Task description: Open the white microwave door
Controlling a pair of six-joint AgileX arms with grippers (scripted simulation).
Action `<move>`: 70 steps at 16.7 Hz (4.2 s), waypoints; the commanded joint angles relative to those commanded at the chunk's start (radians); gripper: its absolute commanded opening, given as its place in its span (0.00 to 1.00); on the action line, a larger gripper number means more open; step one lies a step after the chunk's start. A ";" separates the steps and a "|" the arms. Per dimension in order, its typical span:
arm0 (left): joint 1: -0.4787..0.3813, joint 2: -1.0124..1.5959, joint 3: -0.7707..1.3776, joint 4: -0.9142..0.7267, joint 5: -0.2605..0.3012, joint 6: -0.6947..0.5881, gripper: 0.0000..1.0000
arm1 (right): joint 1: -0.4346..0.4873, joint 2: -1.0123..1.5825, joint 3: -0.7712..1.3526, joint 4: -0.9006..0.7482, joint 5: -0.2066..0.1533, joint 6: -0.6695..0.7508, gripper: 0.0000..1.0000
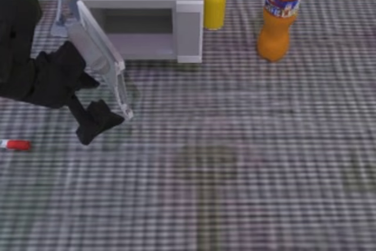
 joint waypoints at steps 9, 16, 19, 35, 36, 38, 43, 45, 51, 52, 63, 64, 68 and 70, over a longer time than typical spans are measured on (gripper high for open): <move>-0.002 -0.157 -0.026 -0.116 -0.011 -0.018 1.00 | 0.000 0.000 0.000 0.000 0.000 0.000 1.00; -0.006 -0.262 -0.043 -0.204 -0.014 -0.029 1.00 | 0.000 0.000 0.000 0.000 0.000 0.000 1.00; -0.006 -0.249 -0.028 -0.213 -0.019 -0.040 1.00 | 0.000 0.000 0.000 0.000 0.000 0.000 1.00; -0.263 0.354 1.187 -1.102 -0.499 -1.305 1.00 | 0.000 0.000 0.000 0.000 0.000 0.000 1.00; -0.280 0.387 1.261 -1.160 -0.535 -1.395 1.00 | 0.000 0.000 0.000 0.000 0.000 0.000 1.00; -0.310 0.446 1.384 -1.265 -0.602 -1.547 1.00 | 0.000 0.000 0.000 0.000 0.000 0.000 1.00; -0.352 0.528 1.555 -1.419 -0.701 -1.739 1.00 | 0.000 0.000 0.000 0.000 0.000 0.000 1.00; -0.353 0.531 1.562 -1.424 -0.704 -1.745 1.00 | 0.000 0.000 0.000 0.000 0.000 0.000 1.00; -0.347 0.562 1.591 -1.404 -0.702 -1.741 1.00 | 0.000 0.000 0.000 0.000 0.000 0.000 1.00; -0.346 0.560 1.568 -1.393 -0.703 -1.739 1.00 | 0.000 0.000 0.000 0.000 0.000 0.000 1.00; -0.320 0.451 1.144 -1.081 -0.702 -1.713 1.00 | 0.000 0.000 0.000 0.000 0.000 0.000 1.00; -0.318 0.441 1.104 -1.051 -0.701 -1.711 1.00 | 0.000 0.000 0.000 0.000 0.000 0.000 1.00; -0.310 0.407 0.977 -0.956 -0.701 -1.703 1.00 | 0.000 0.000 0.000 0.000 0.000 0.000 1.00; -0.307 0.398 0.942 -0.930 -0.701 -1.701 1.00 | 0.000 0.000 0.000 0.000 0.000 0.000 1.00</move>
